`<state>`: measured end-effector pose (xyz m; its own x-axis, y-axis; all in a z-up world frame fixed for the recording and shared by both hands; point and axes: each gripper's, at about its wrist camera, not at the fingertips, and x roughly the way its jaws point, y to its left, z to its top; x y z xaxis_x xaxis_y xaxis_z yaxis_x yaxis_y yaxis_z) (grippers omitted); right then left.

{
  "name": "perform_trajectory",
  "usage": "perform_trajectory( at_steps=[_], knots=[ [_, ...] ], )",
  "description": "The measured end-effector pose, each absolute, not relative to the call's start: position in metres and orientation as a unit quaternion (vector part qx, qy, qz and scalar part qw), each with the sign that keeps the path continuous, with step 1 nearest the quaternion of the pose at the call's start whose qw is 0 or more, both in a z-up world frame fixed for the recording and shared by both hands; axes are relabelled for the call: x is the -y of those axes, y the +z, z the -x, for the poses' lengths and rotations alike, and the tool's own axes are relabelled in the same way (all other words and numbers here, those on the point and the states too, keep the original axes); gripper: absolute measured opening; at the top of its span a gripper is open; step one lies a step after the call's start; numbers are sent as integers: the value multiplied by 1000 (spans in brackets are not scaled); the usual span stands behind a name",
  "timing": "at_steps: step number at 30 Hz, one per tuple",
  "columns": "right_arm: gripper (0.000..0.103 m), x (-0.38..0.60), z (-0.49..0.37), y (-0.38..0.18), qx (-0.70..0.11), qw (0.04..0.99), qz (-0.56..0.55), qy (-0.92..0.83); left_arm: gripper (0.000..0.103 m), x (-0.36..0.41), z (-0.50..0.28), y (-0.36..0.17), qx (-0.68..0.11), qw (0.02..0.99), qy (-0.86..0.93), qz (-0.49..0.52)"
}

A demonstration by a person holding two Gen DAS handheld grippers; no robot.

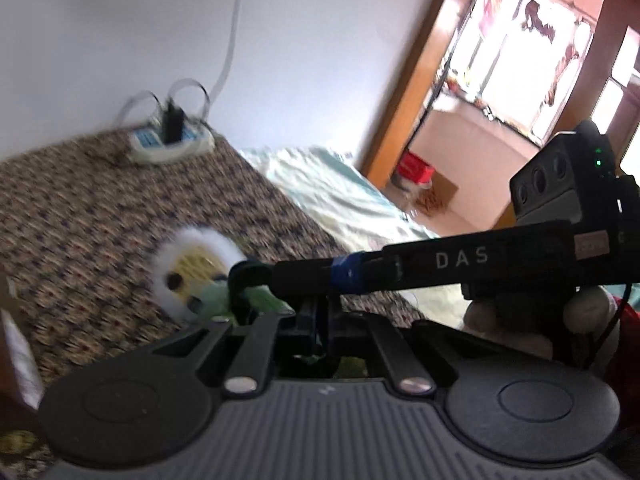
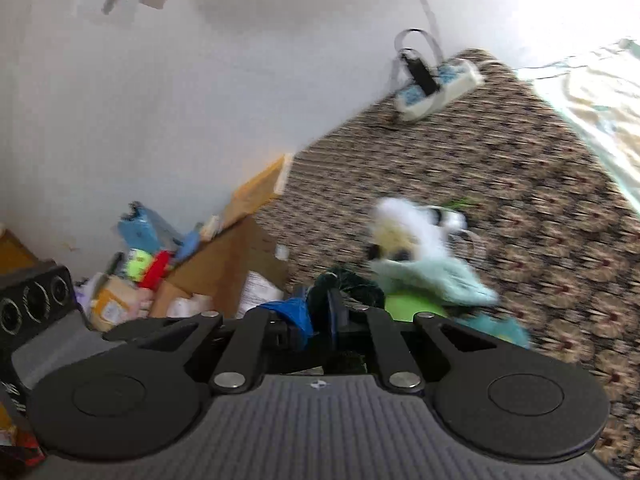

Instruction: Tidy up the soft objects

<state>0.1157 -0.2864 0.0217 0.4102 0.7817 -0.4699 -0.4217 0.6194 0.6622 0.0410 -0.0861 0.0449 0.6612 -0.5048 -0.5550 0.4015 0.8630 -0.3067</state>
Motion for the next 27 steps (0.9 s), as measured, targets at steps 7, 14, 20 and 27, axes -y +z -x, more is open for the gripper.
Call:
perform_trajectory(
  at_steps=[7,14,20,27],
  knots=[
    [0,221,-124,57,-371,780,-230,449,0,21,-10,81,-265,941,-192,82],
    [0,115,-124,76,-359,746,-200,524,0,-68,26,98,-234,962,-108,87],
    [0,26,-119,69,-369,714,-181,567,0,-144,48,91,-240,965,-42,95],
    [0,-54,-105,35,-418,686,-165,572,0,-210,58,52,-286,950,4,124]
  ],
)
